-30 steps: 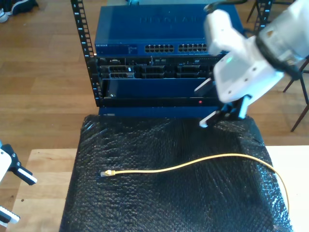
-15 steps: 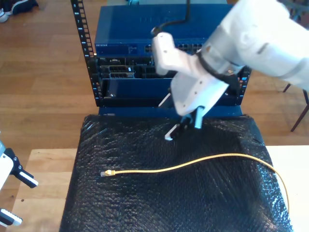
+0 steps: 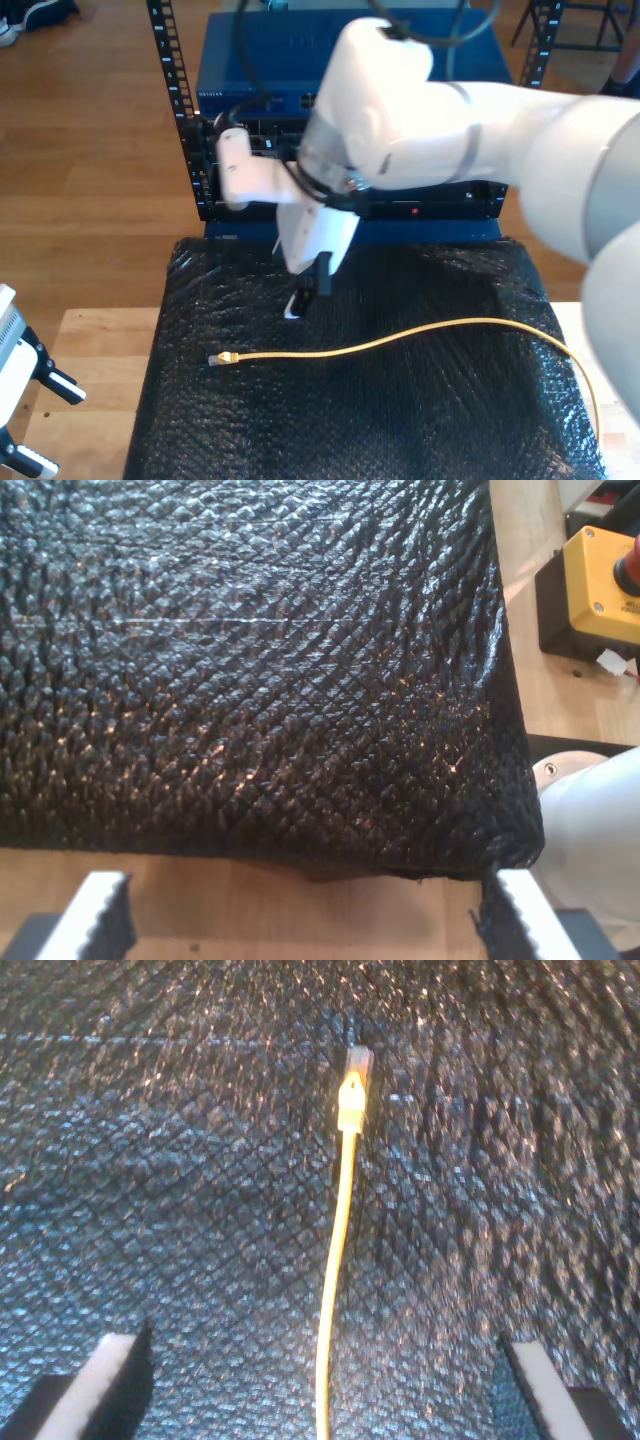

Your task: Grab the cable and plug it in

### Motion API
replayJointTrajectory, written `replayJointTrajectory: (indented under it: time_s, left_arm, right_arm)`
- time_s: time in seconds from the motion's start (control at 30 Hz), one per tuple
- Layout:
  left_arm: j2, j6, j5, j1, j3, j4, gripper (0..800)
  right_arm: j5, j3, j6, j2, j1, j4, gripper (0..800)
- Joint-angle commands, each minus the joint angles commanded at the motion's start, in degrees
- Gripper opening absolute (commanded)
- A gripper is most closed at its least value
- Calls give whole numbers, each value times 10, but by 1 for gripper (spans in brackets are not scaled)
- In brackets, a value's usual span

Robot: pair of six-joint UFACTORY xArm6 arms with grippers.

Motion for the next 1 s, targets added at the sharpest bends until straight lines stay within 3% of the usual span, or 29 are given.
replayJointTrajectory:
  time_s: [0.7, 1.0]
  left_arm:
    - [1, -11, -5, -6, 6, -5, 800]
    - [3, -11, -6, -7, 9, -5, 800]
  right_arm:
    - [-49, -44, 166, 122, 71, -135, 774]
    - [-69, -54, 205, 148, 84, -144, 768]
